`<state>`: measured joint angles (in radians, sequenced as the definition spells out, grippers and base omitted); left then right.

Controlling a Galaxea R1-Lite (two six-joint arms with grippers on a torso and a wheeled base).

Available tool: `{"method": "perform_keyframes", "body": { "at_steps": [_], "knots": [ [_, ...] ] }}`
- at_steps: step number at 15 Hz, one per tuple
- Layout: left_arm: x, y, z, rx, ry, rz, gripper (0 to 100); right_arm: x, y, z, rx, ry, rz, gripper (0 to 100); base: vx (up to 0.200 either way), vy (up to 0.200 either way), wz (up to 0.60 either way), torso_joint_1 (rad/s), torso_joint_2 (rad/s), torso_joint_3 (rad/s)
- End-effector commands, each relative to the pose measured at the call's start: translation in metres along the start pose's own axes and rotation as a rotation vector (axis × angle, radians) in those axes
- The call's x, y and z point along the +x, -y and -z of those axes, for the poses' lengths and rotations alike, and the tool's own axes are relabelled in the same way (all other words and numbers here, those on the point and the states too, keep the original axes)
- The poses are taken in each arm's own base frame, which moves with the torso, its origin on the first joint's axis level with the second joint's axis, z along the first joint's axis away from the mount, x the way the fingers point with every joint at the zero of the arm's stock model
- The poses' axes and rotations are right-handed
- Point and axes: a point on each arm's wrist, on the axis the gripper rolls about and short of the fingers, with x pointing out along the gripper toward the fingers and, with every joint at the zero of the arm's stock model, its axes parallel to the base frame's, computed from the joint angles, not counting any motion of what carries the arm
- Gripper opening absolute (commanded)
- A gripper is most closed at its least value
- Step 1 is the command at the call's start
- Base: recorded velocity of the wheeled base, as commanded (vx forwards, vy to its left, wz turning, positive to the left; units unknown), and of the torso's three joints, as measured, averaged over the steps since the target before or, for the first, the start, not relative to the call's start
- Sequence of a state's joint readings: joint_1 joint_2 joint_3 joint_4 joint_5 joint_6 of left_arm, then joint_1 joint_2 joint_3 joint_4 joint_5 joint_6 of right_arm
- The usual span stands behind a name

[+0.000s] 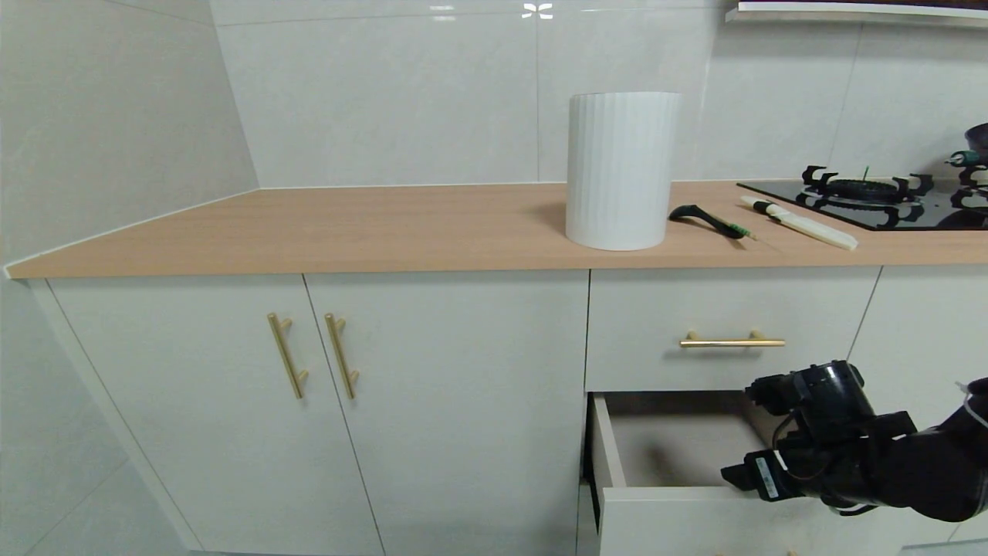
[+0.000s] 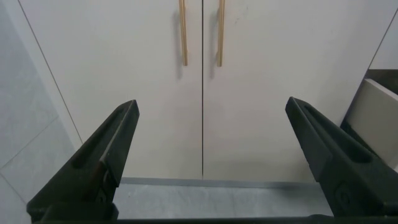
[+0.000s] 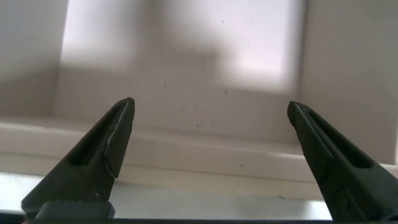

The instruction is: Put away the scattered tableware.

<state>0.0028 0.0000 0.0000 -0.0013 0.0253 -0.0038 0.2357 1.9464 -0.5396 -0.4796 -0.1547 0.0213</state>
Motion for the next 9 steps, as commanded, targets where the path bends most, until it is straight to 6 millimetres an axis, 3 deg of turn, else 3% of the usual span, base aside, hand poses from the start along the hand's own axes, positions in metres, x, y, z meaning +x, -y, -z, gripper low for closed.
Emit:
{"method": "perform_keyframes", "body": {
  "at_steps": [1, 9],
  "knots": [
    [0.0, 0.0, 0.0, -0.001, 0.0, -0.001, 100, -0.011, 0.002, -0.002, -0.028, 0.008, 0.0, 100, 0.0, 0.0, 0.0, 0.0, 0.0, 0.0],
    [0.0, 0.0, 0.0, -0.001, 0.0, -0.001, 100, -0.037, -0.004, 0.014, -0.184, -0.115, -0.026, 100, 0.0, 0.0, 0.0, 0.0, 0.0, 0.0]
  ]
}}
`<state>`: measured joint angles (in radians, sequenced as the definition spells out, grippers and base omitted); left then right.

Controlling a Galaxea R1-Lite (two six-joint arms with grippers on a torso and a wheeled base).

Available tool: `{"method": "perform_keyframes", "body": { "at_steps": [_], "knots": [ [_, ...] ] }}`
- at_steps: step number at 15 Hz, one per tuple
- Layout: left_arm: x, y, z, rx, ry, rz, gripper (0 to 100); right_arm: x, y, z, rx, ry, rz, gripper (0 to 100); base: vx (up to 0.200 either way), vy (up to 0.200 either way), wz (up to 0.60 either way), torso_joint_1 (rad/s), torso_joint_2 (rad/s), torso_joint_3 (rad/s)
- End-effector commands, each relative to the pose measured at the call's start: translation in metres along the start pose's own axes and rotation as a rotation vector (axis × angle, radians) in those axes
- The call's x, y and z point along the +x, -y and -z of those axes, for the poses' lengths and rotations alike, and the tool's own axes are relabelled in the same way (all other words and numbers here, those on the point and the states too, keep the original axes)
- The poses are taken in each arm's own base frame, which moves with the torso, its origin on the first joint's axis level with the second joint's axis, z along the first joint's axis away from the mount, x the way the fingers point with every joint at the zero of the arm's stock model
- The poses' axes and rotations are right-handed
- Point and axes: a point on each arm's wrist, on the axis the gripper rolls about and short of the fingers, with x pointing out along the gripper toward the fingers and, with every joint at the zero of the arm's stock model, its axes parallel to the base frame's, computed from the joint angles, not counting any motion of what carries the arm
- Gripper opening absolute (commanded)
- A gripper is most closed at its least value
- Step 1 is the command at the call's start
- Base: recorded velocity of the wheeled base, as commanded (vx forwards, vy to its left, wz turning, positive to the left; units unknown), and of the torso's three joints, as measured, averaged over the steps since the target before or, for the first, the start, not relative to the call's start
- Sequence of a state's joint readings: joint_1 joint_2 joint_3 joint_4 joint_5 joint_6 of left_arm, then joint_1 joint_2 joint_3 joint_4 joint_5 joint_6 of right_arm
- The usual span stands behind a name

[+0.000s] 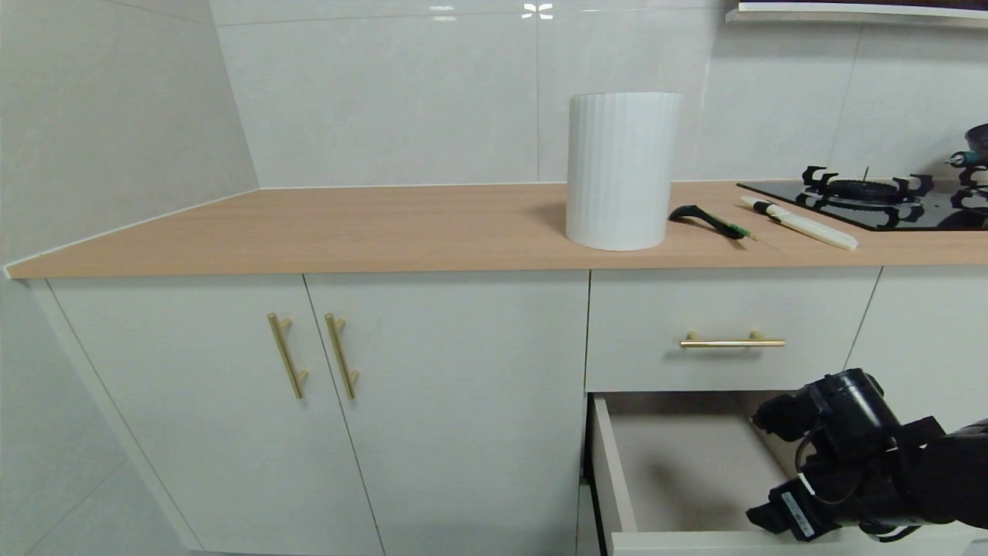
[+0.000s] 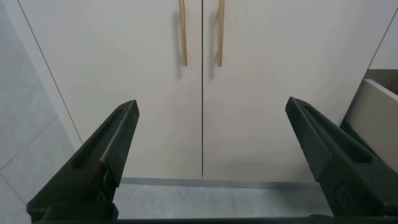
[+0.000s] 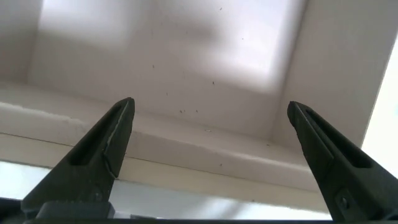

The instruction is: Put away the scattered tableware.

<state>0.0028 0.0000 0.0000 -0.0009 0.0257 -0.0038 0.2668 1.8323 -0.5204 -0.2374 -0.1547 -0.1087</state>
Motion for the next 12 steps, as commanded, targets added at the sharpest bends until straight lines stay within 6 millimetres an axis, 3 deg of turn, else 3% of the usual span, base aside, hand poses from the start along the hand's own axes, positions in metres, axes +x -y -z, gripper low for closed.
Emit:
{"method": "perform_keyframes", "body": {
  "at_steps": [1, 7, 12],
  "knots": [
    [0.0, 0.0, 0.0, -0.001, 0.001, -0.001, 100, -0.011, -0.003, -0.001, -0.018, 0.021, -0.006, 100, 0.0, 0.0, 0.0, 0.0, 0.0, 0.0],
    [0.0, 0.0, 0.0, -0.001, 0.001, -0.001, 100, -0.045, -0.027, 0.019, -0.185, -0.091, -0.102, 100, 0.0, 0.0, 0.0, 0.0, 0.0, 0.0],
    [0.0, 0.0, 0.0, -0.001, 0.001, -0.001, 100, -0.056, -0.028, 0.027, -0.254, -0.146, -0.114, 100, 0.0, 0.0, 0.0, 0.0, 0.0, 0.0]
  ]
}}
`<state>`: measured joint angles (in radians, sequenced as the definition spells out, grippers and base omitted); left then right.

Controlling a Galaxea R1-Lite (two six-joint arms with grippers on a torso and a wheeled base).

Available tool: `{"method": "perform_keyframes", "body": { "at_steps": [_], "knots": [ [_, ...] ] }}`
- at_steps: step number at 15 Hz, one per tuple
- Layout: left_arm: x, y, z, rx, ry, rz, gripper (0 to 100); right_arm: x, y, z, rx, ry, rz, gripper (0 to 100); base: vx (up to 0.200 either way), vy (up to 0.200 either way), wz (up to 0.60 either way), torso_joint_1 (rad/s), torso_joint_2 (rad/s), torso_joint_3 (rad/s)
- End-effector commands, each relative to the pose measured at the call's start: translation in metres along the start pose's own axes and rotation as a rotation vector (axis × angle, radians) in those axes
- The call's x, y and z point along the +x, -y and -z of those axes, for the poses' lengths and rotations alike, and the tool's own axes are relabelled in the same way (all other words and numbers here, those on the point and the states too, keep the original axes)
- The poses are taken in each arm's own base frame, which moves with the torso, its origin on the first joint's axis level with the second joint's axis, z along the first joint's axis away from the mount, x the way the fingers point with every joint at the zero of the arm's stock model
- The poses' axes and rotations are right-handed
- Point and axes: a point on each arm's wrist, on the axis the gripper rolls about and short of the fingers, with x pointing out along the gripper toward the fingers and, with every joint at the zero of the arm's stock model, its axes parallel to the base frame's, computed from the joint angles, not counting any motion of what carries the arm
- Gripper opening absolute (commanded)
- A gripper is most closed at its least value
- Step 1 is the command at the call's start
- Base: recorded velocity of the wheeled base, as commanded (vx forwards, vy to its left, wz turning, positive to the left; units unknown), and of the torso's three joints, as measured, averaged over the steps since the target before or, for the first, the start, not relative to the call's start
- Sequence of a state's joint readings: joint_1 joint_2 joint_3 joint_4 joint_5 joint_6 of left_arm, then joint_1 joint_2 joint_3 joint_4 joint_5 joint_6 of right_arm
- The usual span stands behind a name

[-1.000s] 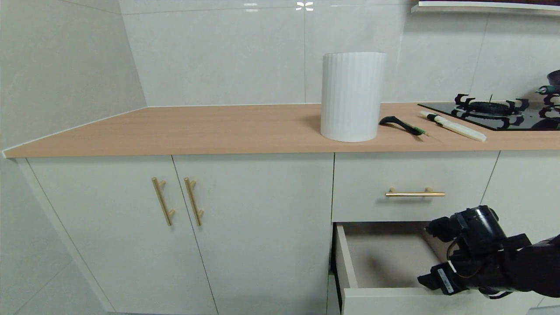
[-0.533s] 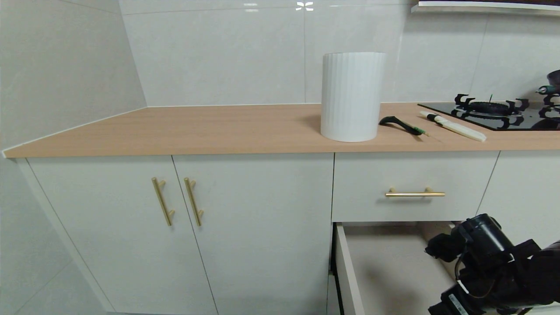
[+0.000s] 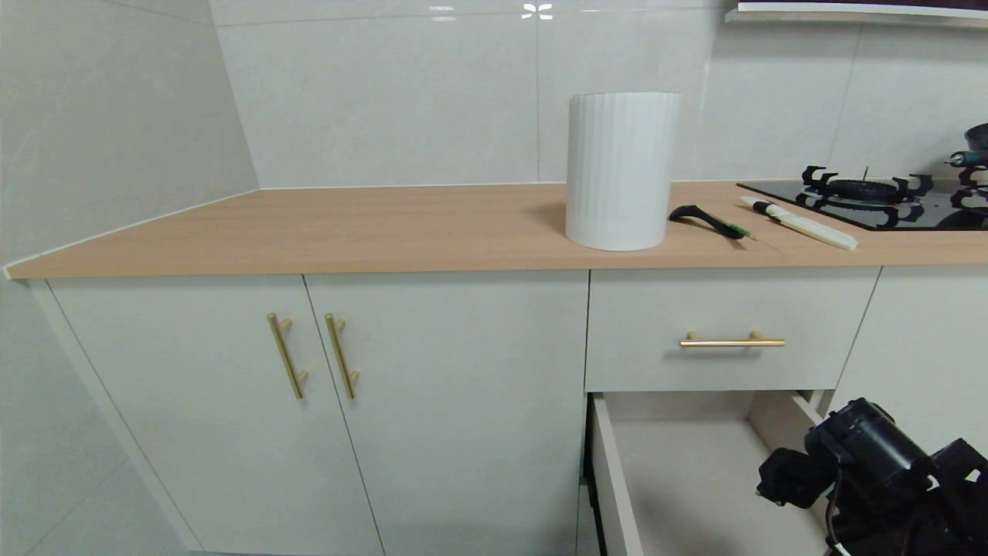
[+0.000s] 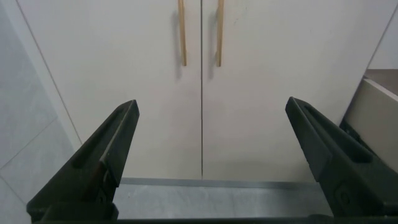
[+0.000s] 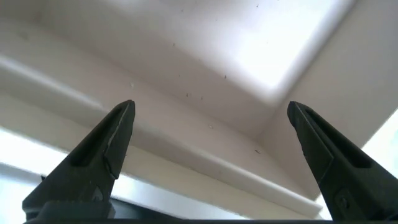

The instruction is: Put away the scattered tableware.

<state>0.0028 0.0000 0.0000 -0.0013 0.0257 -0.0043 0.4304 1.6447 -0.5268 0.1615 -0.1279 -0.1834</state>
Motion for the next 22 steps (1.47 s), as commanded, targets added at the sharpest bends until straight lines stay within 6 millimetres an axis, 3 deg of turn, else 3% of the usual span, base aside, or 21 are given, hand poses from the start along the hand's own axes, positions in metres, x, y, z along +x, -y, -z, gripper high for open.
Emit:
{"method": "perform_keyframes", "body": {
  "at_steps": [1, 3, 6, 8, 16, 22],
  "knots": [
    [0.0, 0.0, 0.0, 0.0, 0.0, -0.001, 100, -0.006, 0.001, -0.001, 0.001, 0.03, 0.006, 100, 0.0, 0.0, 0.0, 0.0, 0.0, 0.0],
    [0.0, 0.0, 0.0, 0.0, 0.0, -0.001, 100, -0.013, 0.003, -0.008, 0.021, 0.079, 0.015, 100, 0.0, 0.0, 0.0, 0.0, 0.0, 0.0],
    [0.0, 0.0, 0.0, 0.0, 0.0, -0.001, 100, -0.034, 0.01, -0.03, 0.257, 0.21, 0.009, 100, 0.0, 0.0, 0.0, 0.0, 0.0, 0.0],
    [0.0, 0.0, 0.0, 0.0, 0.0, -0.001, 100, -0.043, 0.017, -0.035, 0.31, 0.278, 0.004, 100, 0.0, 0.0, 0.0, 0.0, 0.0, 0.0],
    [0.0, 0.0, 0.0, 0.0, 0.0, -0.001, 100, -0.046, 0.022, -0.04, 0.335, 0.362, 0.024, 100, 0.0, 0.0, 0.0, 0.0, 0.0, 0.0],
    [0.0, 0.0, 0.0, 0.0, 0.0, -0.001, 100, -0.044, 0.022, -0.039, 0.334, 0.356, 0.023, 100, 0.0, 0.0, 0.0, 0.082, -0.31, -0.238]
  ]
}}
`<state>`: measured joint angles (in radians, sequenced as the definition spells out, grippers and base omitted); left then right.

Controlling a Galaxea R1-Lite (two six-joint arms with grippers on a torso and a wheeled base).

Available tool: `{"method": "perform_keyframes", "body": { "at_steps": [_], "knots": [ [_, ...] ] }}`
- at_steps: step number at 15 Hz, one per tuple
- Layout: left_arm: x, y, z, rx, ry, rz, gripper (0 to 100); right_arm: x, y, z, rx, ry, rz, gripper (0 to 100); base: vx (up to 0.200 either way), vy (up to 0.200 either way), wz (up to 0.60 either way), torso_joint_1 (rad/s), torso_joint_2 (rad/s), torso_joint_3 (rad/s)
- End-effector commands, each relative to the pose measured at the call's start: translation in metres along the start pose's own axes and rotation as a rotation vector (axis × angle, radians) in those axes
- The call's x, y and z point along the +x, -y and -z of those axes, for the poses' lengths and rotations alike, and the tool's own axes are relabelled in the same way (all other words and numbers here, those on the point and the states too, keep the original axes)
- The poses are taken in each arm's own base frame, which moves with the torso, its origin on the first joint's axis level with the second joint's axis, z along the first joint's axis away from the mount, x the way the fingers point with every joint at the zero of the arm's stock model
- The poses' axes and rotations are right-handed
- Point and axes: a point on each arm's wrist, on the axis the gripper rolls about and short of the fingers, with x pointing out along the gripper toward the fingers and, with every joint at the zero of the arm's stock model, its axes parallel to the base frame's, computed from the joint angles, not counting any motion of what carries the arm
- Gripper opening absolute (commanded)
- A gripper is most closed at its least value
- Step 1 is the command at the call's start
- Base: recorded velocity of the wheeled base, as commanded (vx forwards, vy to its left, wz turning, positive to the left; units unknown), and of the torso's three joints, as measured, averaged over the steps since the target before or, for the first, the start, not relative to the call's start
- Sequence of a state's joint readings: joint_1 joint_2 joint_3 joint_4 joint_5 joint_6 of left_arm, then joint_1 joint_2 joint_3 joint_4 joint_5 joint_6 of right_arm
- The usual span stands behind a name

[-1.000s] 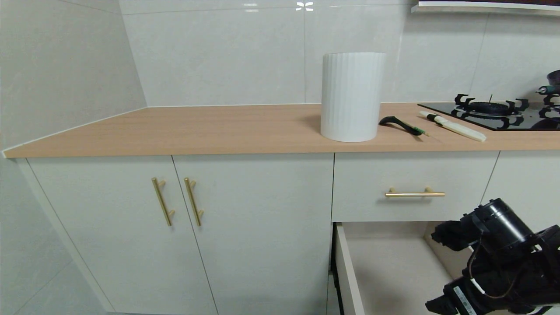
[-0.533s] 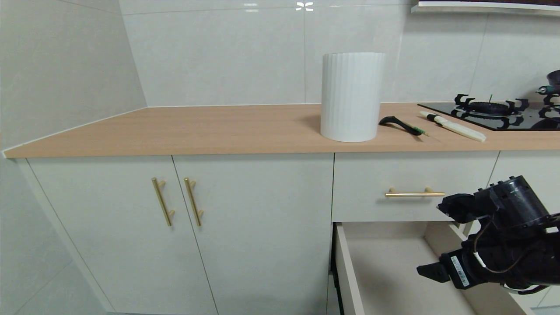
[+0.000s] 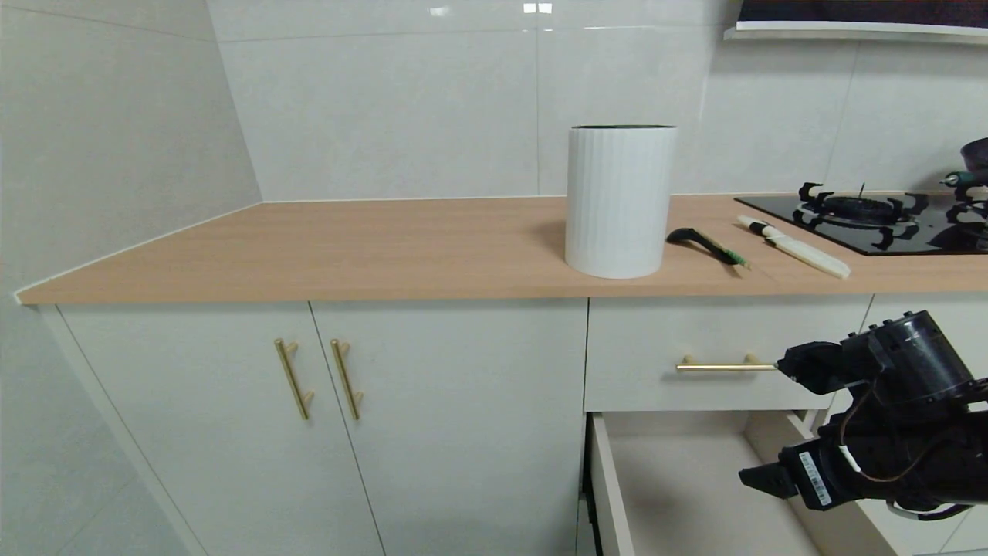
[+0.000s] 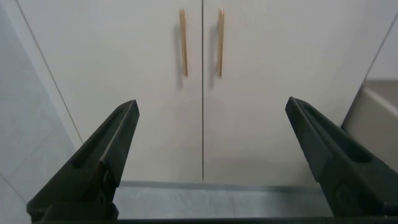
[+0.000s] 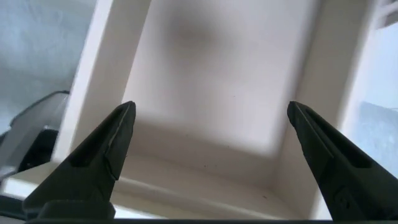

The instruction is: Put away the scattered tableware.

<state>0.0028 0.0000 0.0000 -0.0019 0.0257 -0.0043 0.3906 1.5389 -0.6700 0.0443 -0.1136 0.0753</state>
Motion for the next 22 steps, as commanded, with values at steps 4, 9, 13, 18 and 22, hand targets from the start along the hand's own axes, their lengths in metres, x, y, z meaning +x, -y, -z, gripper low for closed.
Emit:
{"method": "perform_keyframes", "body": {
  "at_steps": [4, 9, 13, 18, 22],
  "knots": [
    [0.0, 0.0, 0.0, 0.0, 0.0, -0.001, 100, 0.001, 0.0, 0.0, -0.003, -0.006, 0.0, 100, 0.0, 0.0, 0.0, 0.175, -0.48, -0.281],
    [0.0, 0.0, 0.0, 0.0, 0.0, -0.001, 100, 0.004, 0.0, 0.001, -0.003, -0.015, -0.001, 100, 0.0, 0.0, 0.0, 0.191, -0.48, -0.284],
    [0.0, 0.0, 0.0, 0.0, 0.0, -0.001, 100, 0.007, 0.0, -0.001, -0.005, -0.019, 0.006, 100, 0.0, 0.0, 0.0, 0.062, -0.15, -0.086],
    [0.0, 0.0, 0.0, 0.0, 0.0, -0.001, 100, 0.005, 0.018, -0.071, 0.083, 0.191, 0.091, 100, 0.0, 0.0, 0.0, 0.0, 0.0, 0.0],
    [0.0, 0.0, 0.0, 0.0, 0.0, -0.001, 100, 0.021, 0.042, -0.144, 0.141, 0.19, 0.142, 100, 0.0, 0.0, 0.0, 0.0, 0.0, 0.0]
  ]
}}
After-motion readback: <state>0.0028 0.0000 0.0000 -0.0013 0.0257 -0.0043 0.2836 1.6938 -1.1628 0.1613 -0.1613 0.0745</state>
